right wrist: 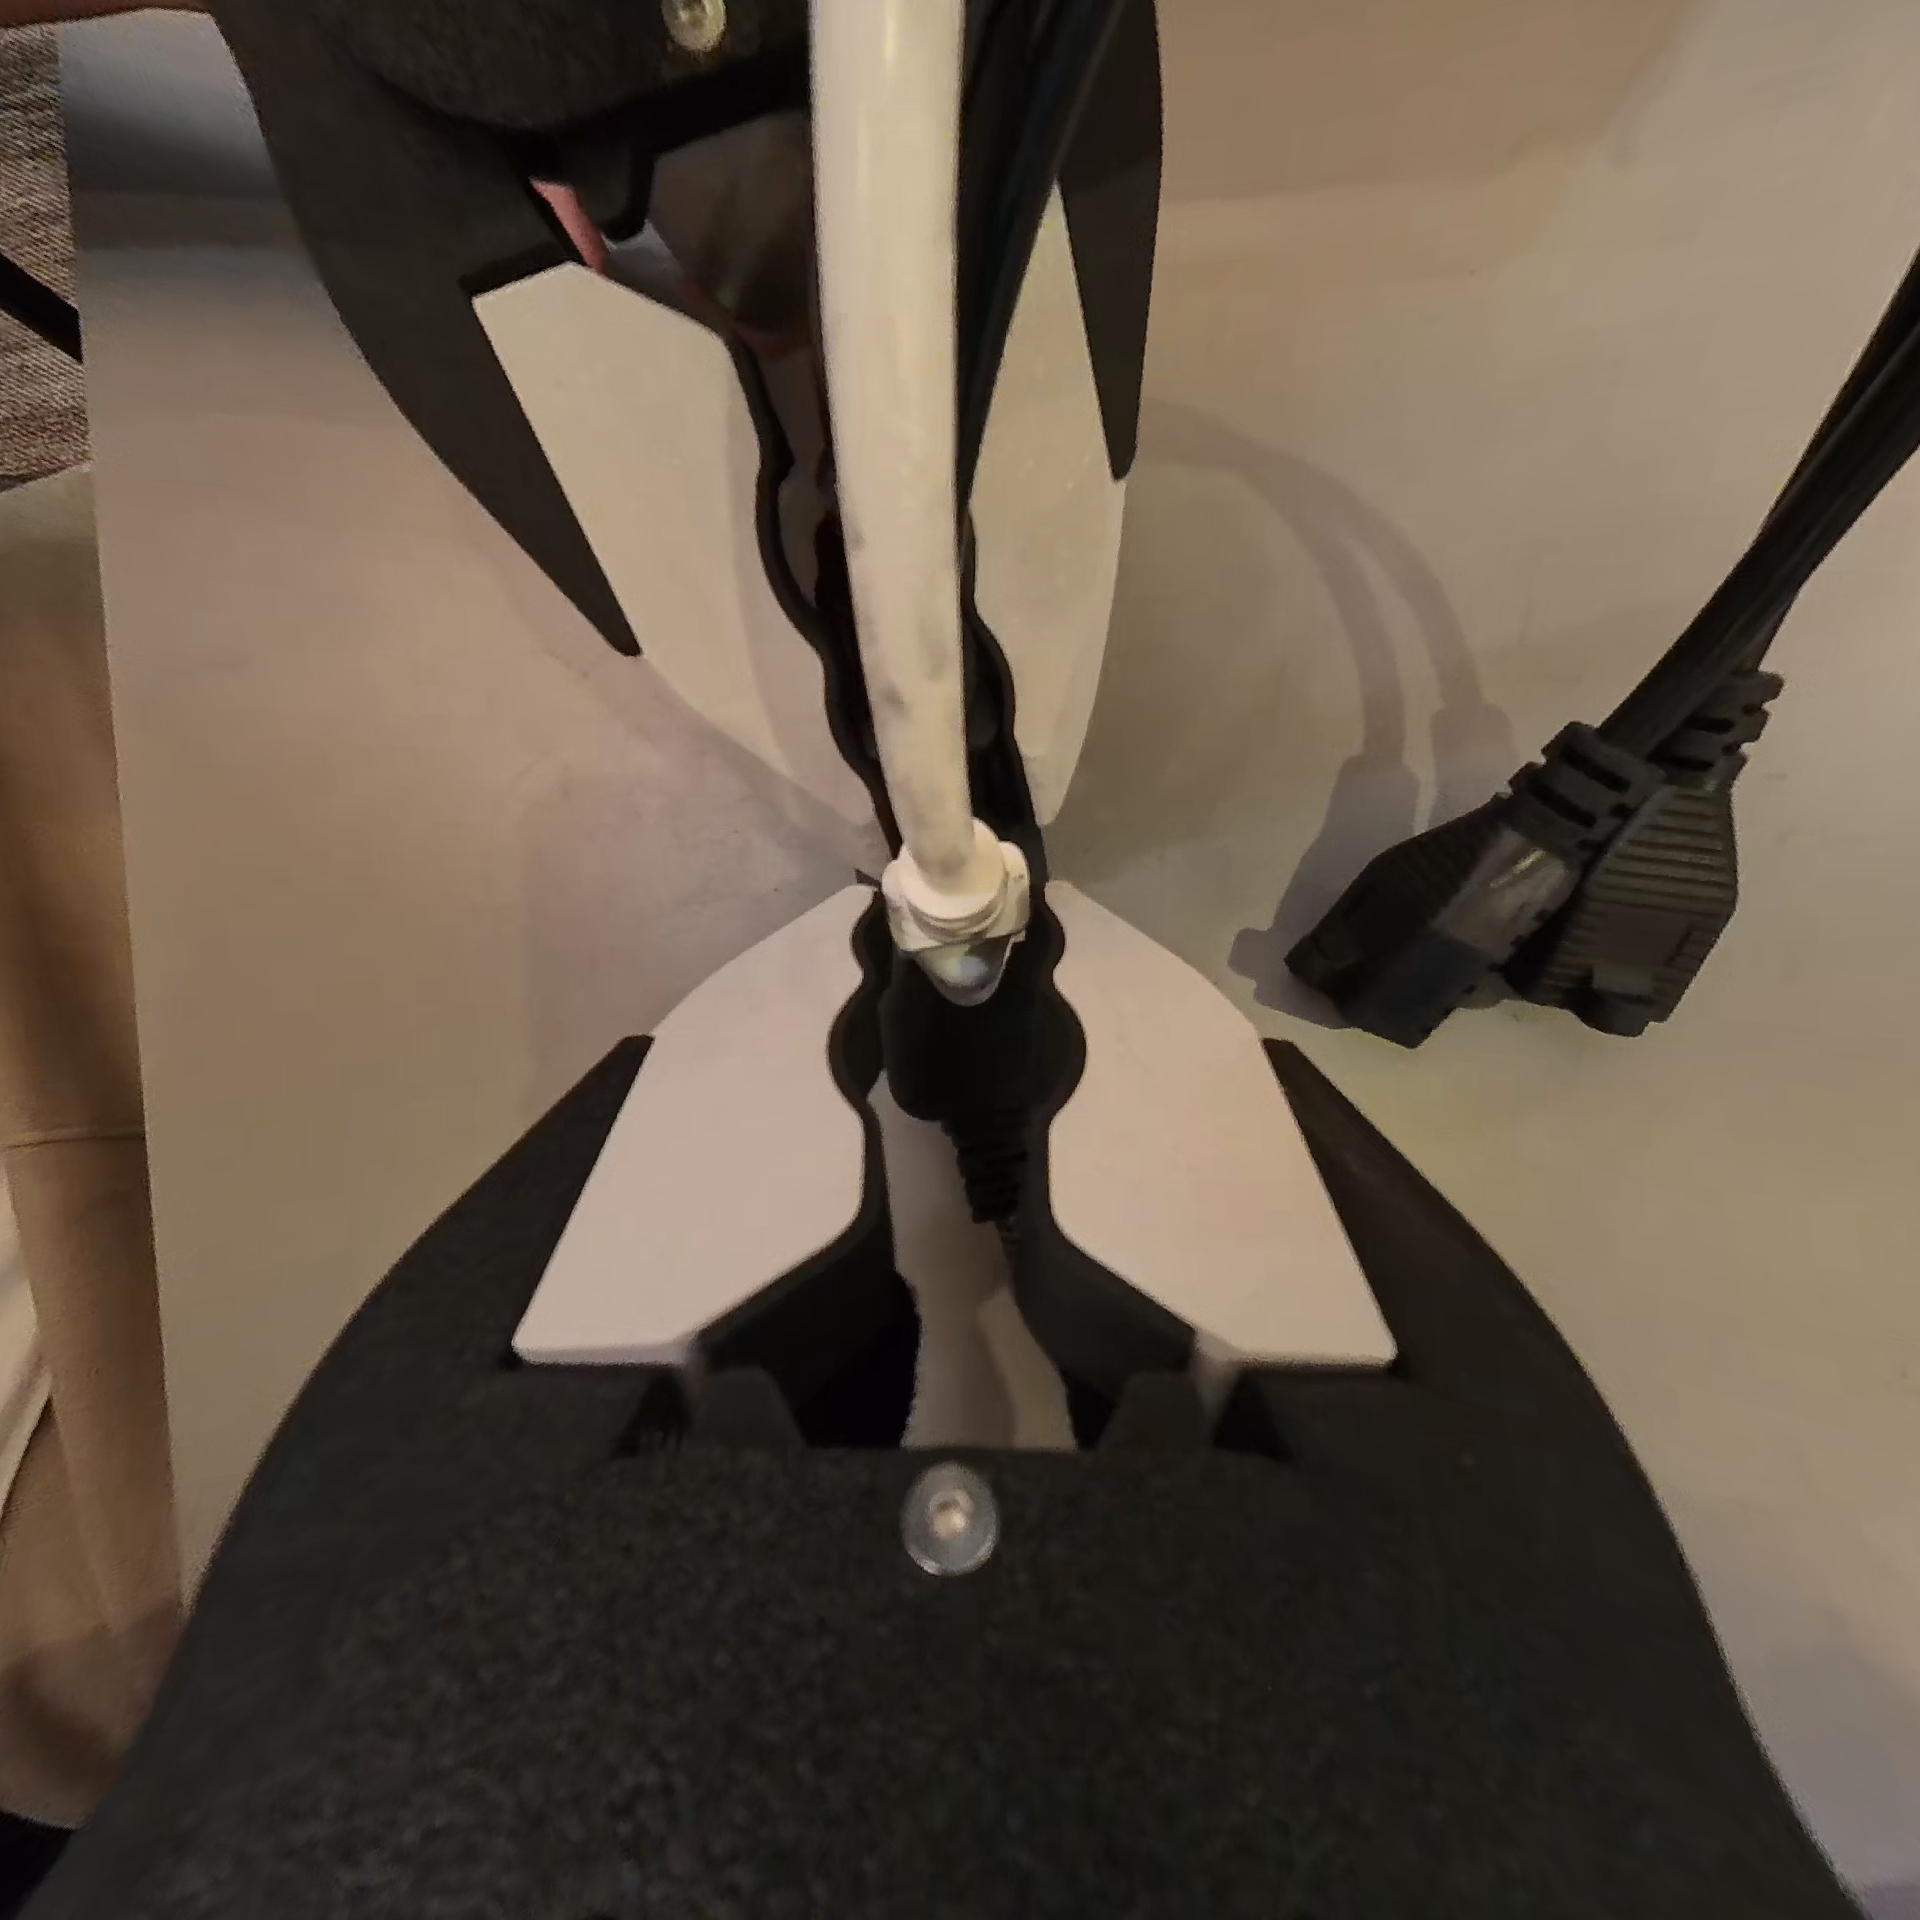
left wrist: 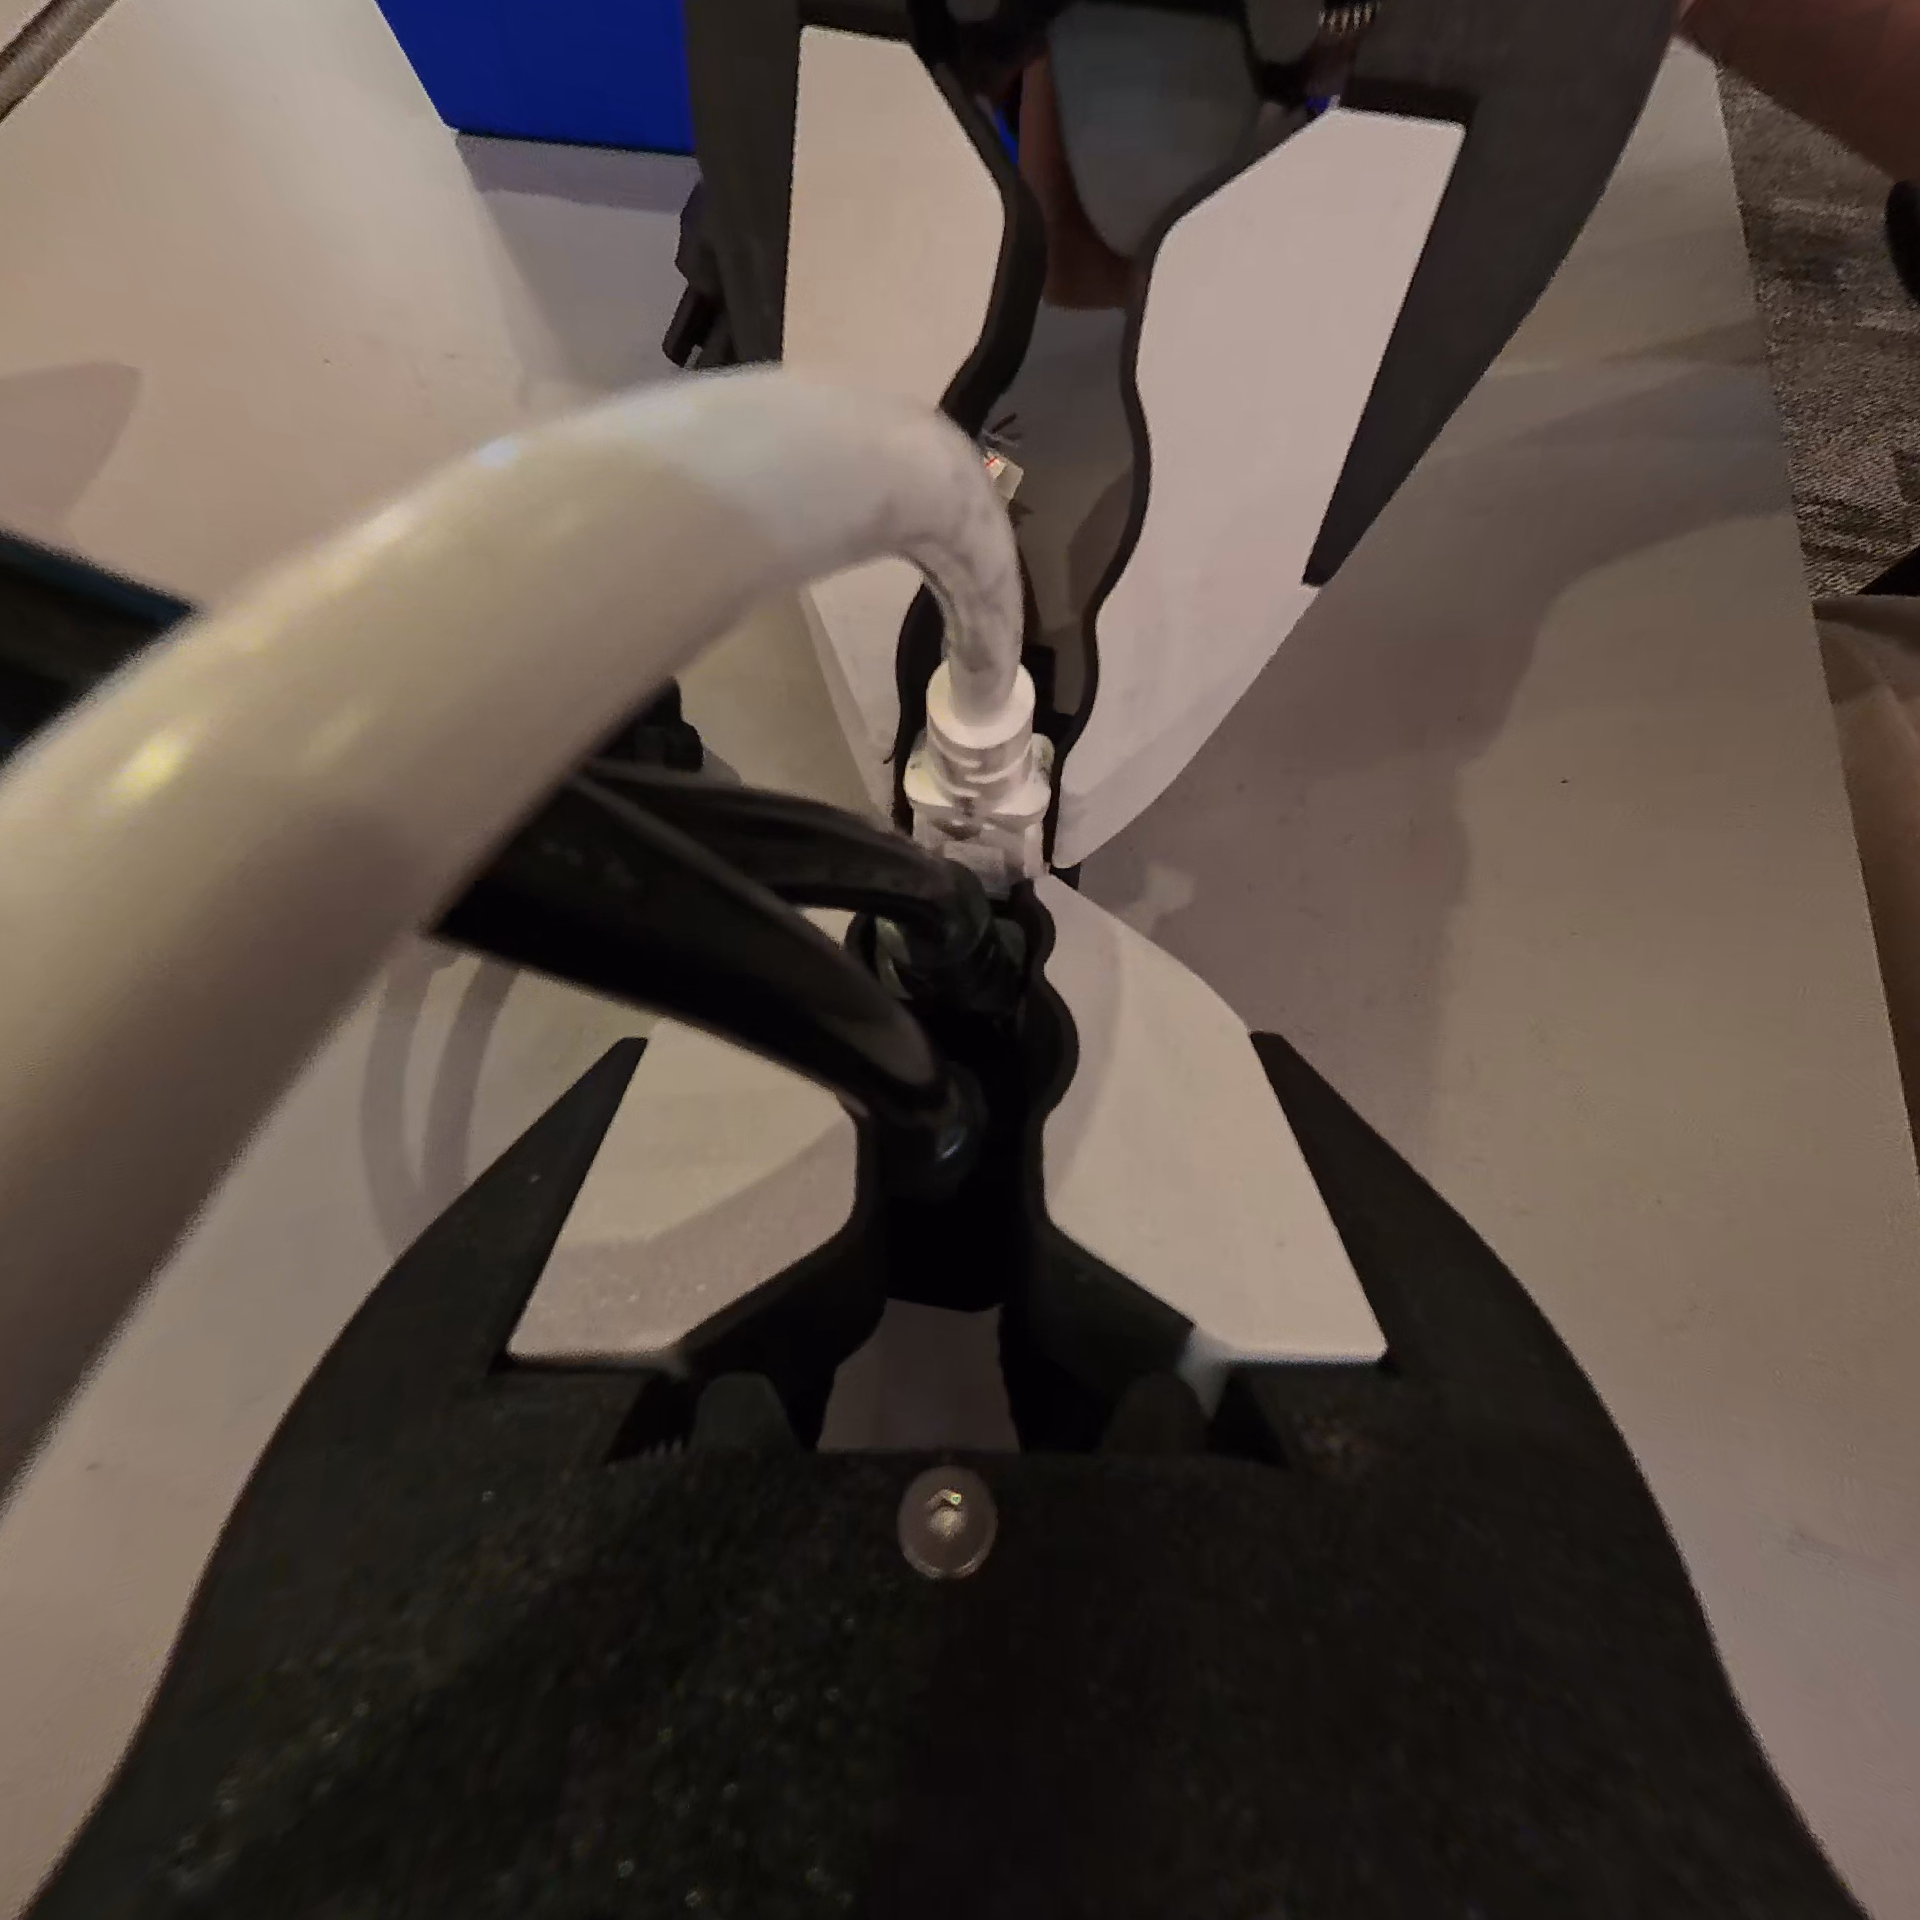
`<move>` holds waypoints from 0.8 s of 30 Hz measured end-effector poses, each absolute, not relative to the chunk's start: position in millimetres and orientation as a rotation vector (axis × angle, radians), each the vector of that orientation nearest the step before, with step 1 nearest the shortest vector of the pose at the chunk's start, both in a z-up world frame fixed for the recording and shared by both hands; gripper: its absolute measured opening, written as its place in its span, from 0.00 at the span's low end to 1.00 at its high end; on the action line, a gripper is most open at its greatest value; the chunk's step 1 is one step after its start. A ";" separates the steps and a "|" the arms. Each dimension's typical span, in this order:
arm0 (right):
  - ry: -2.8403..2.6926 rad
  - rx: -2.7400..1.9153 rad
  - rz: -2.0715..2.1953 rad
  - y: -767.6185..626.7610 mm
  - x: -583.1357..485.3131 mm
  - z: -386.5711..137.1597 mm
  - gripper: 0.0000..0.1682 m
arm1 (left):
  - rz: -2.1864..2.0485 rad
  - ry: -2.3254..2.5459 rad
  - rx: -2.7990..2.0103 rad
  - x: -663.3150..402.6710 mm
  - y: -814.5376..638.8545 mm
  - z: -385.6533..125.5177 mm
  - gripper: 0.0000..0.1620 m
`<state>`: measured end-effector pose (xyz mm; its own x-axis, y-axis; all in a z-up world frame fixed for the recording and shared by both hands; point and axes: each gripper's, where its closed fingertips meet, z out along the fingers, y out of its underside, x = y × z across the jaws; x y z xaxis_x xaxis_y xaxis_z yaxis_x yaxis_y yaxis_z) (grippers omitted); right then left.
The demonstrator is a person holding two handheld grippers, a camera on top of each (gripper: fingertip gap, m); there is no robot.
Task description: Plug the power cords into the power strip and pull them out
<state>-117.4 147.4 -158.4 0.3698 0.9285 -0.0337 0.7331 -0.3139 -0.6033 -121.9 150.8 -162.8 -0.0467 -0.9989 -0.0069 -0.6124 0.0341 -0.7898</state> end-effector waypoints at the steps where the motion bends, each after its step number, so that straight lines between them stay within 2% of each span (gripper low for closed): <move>1: -1.432 -2.139 0.519 147.7 -117.7 -158.2 0.15 | -0.839 1.722 -1.640 -121.9 150.9 -162.7 0.15; 24: -1.034 -1.943 1.016 162.6 -131.8 -145.0 0.14 | -0.896 1.637 -1.687 -127.2 161.9 -159.1 0.15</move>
<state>-131.8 162.6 -145.0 0.3731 0.8750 -0.3084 0.3238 -0.4343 -0.8406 -127.2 161.9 -159.1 0.0034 -0.9987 0.0512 -0.5813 -0.0436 -0.8125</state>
